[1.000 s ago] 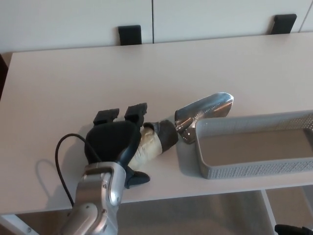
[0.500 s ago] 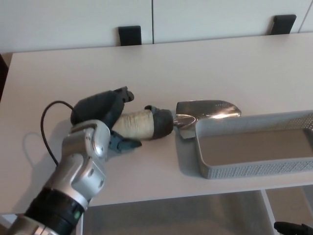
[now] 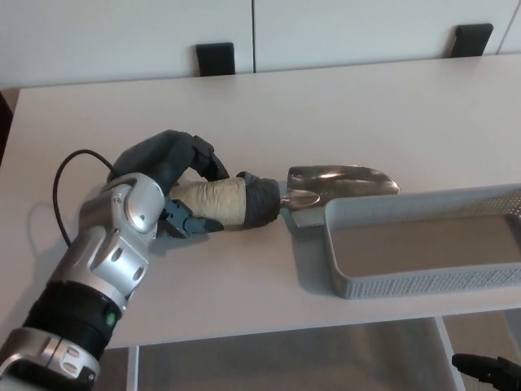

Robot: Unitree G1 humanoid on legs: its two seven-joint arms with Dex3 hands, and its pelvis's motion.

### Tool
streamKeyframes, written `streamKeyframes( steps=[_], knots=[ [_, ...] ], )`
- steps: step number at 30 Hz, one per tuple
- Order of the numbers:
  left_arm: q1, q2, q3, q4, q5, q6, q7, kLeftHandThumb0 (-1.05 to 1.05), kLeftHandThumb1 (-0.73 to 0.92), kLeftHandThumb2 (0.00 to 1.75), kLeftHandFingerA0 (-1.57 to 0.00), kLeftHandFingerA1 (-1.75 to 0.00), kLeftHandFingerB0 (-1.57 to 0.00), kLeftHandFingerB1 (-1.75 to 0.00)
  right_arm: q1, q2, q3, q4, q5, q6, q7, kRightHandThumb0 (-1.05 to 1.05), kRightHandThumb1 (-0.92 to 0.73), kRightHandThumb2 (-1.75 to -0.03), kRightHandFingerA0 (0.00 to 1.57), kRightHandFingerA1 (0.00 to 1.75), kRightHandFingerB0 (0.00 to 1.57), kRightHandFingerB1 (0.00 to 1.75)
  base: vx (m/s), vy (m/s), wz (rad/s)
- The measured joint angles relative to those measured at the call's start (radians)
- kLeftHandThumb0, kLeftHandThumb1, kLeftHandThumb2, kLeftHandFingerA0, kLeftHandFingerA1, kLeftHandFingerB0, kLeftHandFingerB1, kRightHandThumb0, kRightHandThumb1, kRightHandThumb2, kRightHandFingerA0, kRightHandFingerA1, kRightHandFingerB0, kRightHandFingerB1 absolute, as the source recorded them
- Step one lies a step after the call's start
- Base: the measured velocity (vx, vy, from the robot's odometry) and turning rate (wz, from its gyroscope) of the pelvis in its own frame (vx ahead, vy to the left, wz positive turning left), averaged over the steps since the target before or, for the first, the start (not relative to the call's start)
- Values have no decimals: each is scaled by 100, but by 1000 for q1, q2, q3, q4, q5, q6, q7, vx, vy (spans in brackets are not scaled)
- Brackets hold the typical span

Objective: The robot walks towards a desk on which a shovel is kept on the left hand side and a container is kept on the right hand side. The robot picks up the shovel using its left hand and places it in the container.

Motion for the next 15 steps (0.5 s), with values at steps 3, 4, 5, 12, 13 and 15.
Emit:
streamKeyframes(
  steps=[3,4,5,12,13,15],
  knots=[
    [0,8,2,16,-28,-41,-4,-42,34,93,-150,-91,-112,-94,-2,-3,-3,-7,2,5,3,-17,-43,-56,80,70,58,57,0,0,0],
    [0,9,3,19,-33,-47,-4,-44,31,99,-141,-109,-110,-100,-2,-3,-4,-9,3,6,4,-18,-42,-57,80,69,58,57,0,0,0],
    [0,10,5,25,-45,-58,-5,-43,30,100,-141,-109,-111,-101,-1,-4,-5,-14,4,10,6,-20,-41,-58,80,70,58,58,0,0,0],
    [19,-19,84,19,-118,-77,-5,-28,22,108,-153,-93,-116,-96,-2,-4,-7,-22,3,18,11,-22,-41,-59,80,70,58,57,0,0,0],
    [24,-31,107,19,-131,-78,-3,-28,22,108,-153,-93,-116,-96,-2,-4,-7,-24,2,19,11,-22,-41,-59,80,70,58,57,0,0,0],
    [33,-59,151,20,-154,-78,4,-36,32,100,-150,-100,-109,-100,-2,-4,-7,-26,2,20,11,-16,-43,-52,81,67,62,55,0,0,0]
  ],
)
